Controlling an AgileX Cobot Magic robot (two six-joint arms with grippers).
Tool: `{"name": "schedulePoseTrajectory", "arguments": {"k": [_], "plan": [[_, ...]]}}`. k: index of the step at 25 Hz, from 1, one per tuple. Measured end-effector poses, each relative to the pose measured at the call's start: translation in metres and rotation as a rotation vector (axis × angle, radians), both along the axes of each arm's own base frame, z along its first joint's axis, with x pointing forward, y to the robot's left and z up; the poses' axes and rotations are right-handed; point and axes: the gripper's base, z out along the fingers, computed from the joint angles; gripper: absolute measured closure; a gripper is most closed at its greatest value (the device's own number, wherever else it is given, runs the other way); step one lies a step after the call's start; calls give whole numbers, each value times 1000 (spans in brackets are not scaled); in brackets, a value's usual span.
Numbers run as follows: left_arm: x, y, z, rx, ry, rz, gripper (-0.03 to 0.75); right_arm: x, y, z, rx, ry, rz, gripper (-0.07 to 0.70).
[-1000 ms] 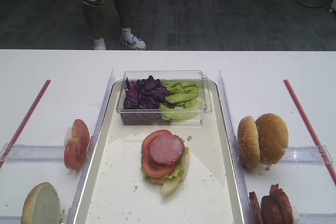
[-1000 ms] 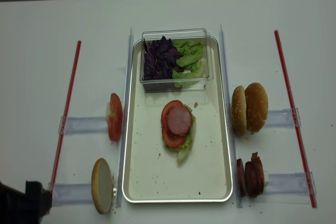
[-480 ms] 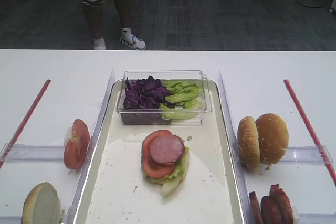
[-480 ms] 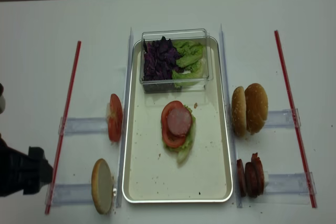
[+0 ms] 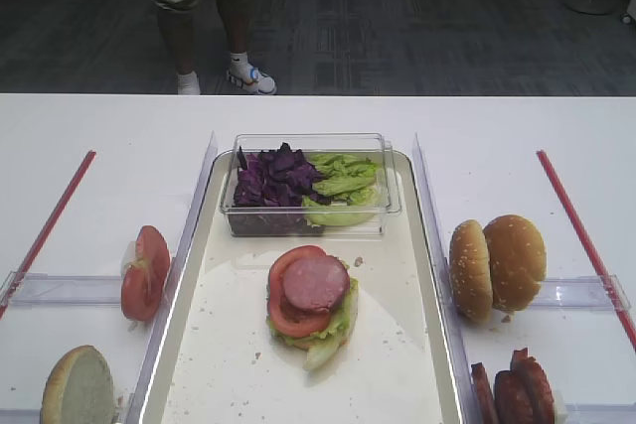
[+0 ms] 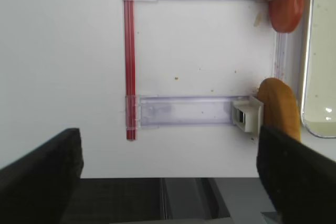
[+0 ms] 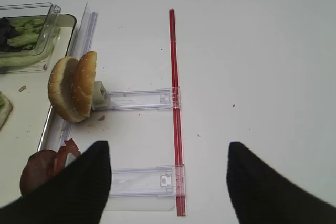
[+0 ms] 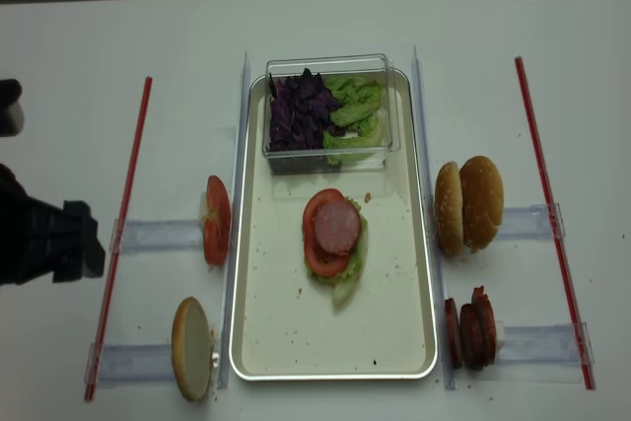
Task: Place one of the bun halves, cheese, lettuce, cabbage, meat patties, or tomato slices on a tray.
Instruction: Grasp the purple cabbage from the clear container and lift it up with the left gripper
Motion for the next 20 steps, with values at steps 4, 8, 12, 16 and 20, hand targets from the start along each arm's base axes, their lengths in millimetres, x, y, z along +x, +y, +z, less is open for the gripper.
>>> {"name": "schedulePoseTrajectory", "arguments": {"k": [4, 8, 12, 16, 20], "plan": [[19, 1, -5, 1, 14, -6, 97, 0, 0, 0, 0, 0, 0, 133], [39, 2, -10, 2, 28, -10, 97, 0, 0, 0, 0, 0, 0, 133], [62, 3, -13, 2, 34, -13, 97, 0, 0, 0, 0, 0, 0, 133], [87, 5, -13, 4, 36, -16, 97, 0, 0, 0, 0, 0, 0, 133], [115, 6, -12, 7, 29, -18, 97, 0, 0, 0, 0, 0, 0, 133]]}}
